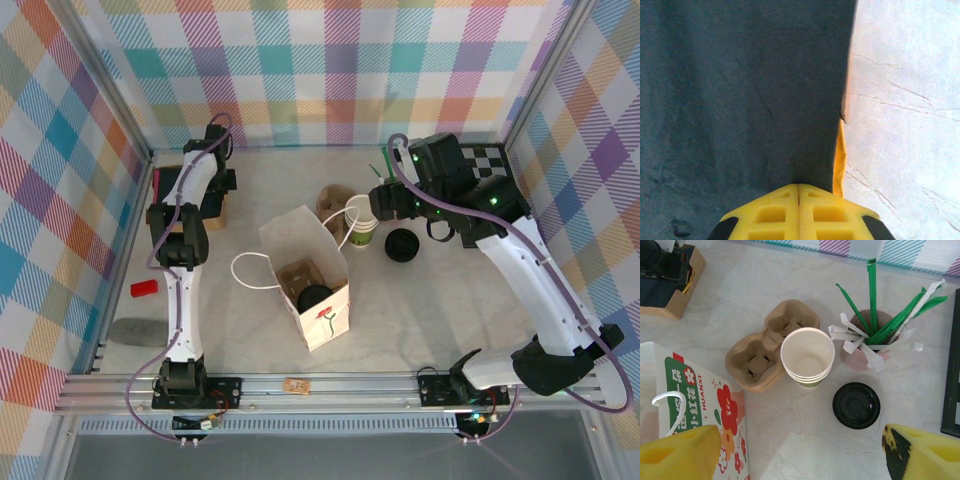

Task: Pack the takeout coffee

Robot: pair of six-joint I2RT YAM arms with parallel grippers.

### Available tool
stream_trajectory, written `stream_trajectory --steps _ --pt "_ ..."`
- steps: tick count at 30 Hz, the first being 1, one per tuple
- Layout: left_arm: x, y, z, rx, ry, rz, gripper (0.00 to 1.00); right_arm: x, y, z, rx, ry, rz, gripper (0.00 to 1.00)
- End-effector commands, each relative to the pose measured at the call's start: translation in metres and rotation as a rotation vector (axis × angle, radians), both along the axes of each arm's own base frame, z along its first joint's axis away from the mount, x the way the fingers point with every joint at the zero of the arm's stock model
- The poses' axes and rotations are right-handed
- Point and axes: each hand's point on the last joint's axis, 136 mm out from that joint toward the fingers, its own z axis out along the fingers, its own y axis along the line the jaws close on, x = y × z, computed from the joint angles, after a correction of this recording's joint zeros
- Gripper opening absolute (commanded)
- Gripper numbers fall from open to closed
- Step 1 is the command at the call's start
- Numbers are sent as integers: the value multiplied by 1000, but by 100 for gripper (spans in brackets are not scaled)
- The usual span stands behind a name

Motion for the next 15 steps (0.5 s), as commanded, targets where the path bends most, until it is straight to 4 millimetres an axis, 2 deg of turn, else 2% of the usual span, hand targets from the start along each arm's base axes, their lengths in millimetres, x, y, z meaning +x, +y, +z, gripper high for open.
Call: stream_trajectory --steps 1,10,12,13,14,15 --pt "1 2 20 32 -18 -16 0 4 2 2 21 -12 -3 84" --pt "3 16 64 4 -98 -3 0 6 -1 0 15 -9 -7 82" --pt "1 8 66 -51 -100 -32 0 6 -1 -2 13 -5 -8 82" --pt "0 3 65 -72 -93 -45 15 7 -2 -3 12 -4 -12 83" --pt "-1 2 63 -75 -85 -48 44 8 -3 -4 13 -3 -14 83" --pt "-2 2 60 -67 -80 -47 50 9 -2 -5 14 -2 -14 83"
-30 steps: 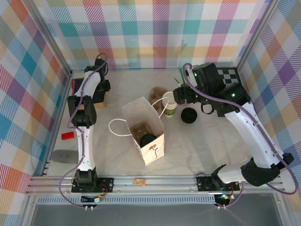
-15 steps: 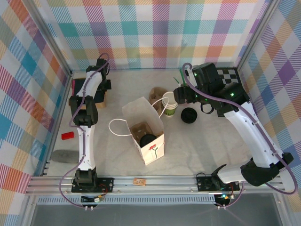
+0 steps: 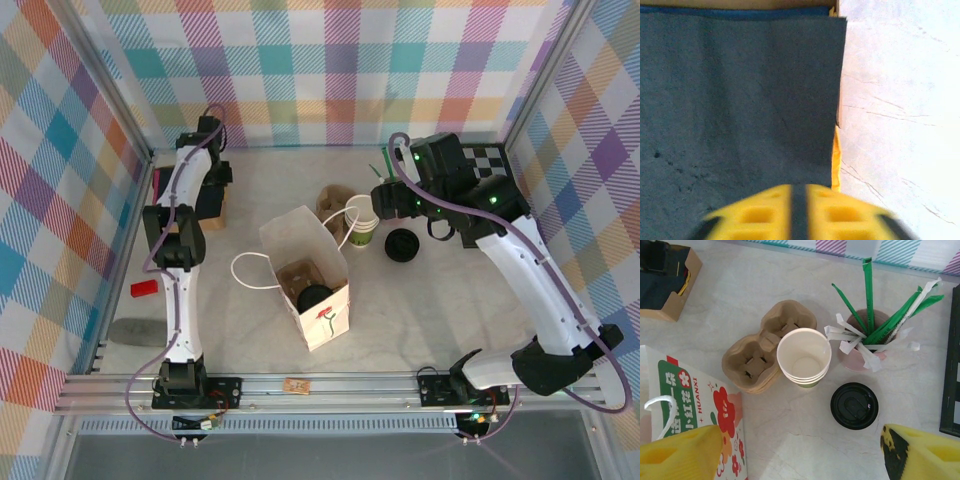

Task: Pack the takeout coffee

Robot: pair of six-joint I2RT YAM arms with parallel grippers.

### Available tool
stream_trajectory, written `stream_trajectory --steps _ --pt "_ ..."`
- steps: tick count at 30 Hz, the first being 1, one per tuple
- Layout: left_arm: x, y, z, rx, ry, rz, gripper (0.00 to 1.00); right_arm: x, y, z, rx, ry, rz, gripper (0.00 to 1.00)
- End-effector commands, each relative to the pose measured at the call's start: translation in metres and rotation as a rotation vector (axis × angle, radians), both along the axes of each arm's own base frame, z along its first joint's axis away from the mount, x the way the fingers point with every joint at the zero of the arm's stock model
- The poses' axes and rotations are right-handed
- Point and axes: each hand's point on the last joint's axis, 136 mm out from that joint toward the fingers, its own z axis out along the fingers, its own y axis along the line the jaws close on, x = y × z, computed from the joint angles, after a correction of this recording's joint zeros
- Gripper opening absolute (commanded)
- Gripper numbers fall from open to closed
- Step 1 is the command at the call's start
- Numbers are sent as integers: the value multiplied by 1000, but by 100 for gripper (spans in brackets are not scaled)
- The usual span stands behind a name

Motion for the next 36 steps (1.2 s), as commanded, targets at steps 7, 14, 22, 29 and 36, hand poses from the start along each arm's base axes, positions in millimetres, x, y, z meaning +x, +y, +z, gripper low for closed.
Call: stream_trajectory --steps 7,14,22,29,36 --pt "-4 2 7 -8 -13 11 48 5 2 -3 21 2 3 83" --pt "5 -3 -3 -18 -10 9 42 6 1 -7 19 7 -4 83" --pt "10 -8 -12 1 -2 -8 46 9 3 -8 22 10 0 83" --pt "15 -7 -17 10 -7 -5 44 10 3 -8 23 11 0 82" --pt "17 -5 -24 24 -1 -7 38 12 3 -10 21 12 1 82"
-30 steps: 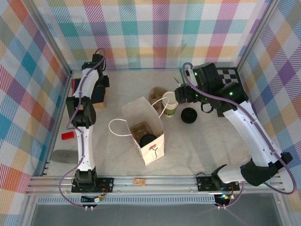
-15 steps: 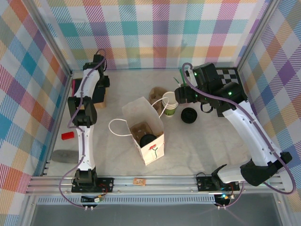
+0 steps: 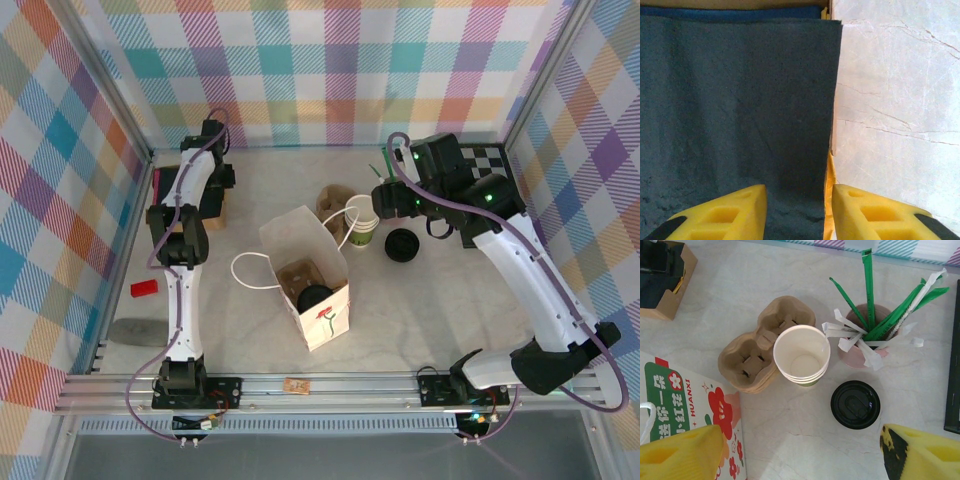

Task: Pack the takeout coffee

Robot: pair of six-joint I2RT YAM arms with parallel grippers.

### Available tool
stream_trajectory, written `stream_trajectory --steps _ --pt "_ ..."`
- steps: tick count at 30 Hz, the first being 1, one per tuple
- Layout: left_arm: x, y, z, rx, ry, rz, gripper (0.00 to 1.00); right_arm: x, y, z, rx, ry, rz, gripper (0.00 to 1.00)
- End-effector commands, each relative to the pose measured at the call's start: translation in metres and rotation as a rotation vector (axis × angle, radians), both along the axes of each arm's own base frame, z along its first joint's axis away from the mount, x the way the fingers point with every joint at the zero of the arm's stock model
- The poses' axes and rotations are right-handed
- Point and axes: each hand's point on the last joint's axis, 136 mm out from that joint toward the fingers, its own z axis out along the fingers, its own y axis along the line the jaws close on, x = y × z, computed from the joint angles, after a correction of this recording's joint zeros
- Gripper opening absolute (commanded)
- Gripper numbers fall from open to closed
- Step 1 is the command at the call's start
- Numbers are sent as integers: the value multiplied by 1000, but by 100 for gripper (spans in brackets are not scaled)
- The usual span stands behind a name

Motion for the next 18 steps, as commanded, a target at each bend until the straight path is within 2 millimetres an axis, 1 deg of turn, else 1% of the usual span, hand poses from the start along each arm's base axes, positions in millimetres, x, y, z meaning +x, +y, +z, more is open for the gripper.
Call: stream_trajectory --steps 1,5,11,12,15,18 --pt "7 0 0 24 -15 -7 36 6 4 0 14 -8 6 82" --pt "9 2 3 36 -24 -10 25 6 5 -1 18 -5 8 81" --pt "13 -1 12 33 -51 -29 2 5 5 -3 20 0 10 81" --pt "14 -1 14 33 -55 -32 0 5 5 -3 20 0 10 81" --pt "14 0 19 39 -63 -35 0 4 5 -4 21 3 10 81" --pt "12 2 30 53 -74 -37 0 3 5 -4 24 4 11 81"
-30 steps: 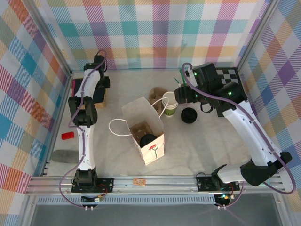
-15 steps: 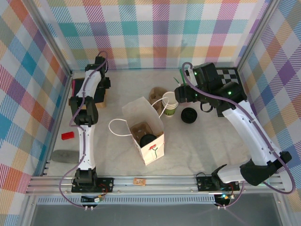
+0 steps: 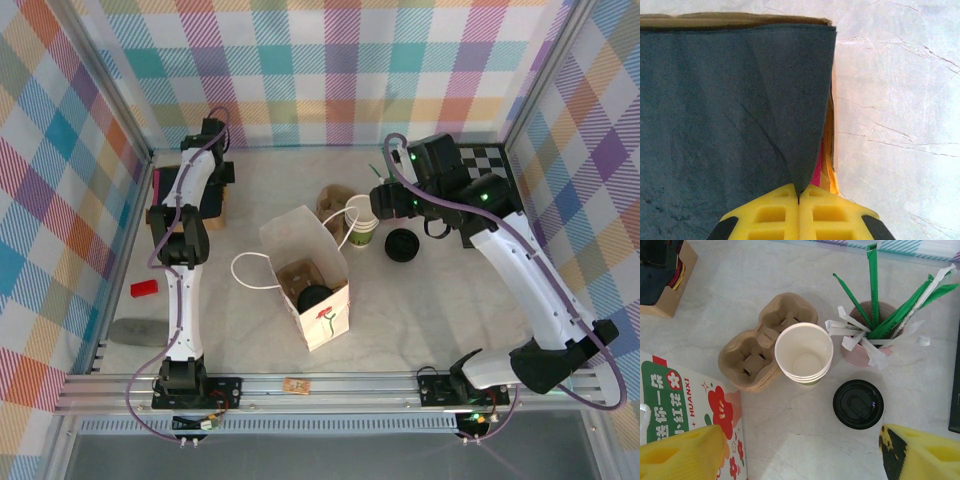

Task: Pack the takeout coffee

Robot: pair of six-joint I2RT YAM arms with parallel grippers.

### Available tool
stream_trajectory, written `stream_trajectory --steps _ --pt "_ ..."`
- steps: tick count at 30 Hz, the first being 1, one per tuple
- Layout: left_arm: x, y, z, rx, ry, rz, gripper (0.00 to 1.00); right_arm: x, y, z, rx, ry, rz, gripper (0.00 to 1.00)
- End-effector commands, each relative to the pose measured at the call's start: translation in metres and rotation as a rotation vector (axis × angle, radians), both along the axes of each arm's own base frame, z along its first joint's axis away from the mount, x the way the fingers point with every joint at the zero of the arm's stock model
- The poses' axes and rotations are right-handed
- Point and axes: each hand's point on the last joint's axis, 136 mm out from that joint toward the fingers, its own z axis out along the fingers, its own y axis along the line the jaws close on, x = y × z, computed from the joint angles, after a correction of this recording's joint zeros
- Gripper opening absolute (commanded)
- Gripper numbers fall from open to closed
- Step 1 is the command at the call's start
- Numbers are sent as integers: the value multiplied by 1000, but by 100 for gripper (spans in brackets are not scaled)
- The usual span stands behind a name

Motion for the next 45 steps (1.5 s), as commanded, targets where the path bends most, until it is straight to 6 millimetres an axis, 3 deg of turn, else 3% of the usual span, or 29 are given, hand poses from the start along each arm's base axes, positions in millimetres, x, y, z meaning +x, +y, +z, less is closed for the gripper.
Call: stream_trajectory --steps 1,6,17,22,26,36,40,45 --pt "3 0 32 32 -54 -17 0 1 2 3 26 -11 5 81" --pt "-5 8 66 45 -87 -12 0 0 6 0 44 5 17 81" --pt "-48 14 154 -4 -183 -6 0 -6 5 4 64 0 22 80" --pt "-61 16 185 -11 -227 -12 0 -10 5 9 82 -8 32 80" --pt "-63 28 170 -12 -185 7 0 -13 6 9 92 -5 35 80" --pt "-58 29 93 -35 -40 23 1 -16 4 -1 79 22 33 80" --pt "-59 23 72 -74 3 27 25 -14 4 -6 74 30 27 80" --pt "-63 24 65 -68 21 30 44 -12 6 -12 71 39 25 80"
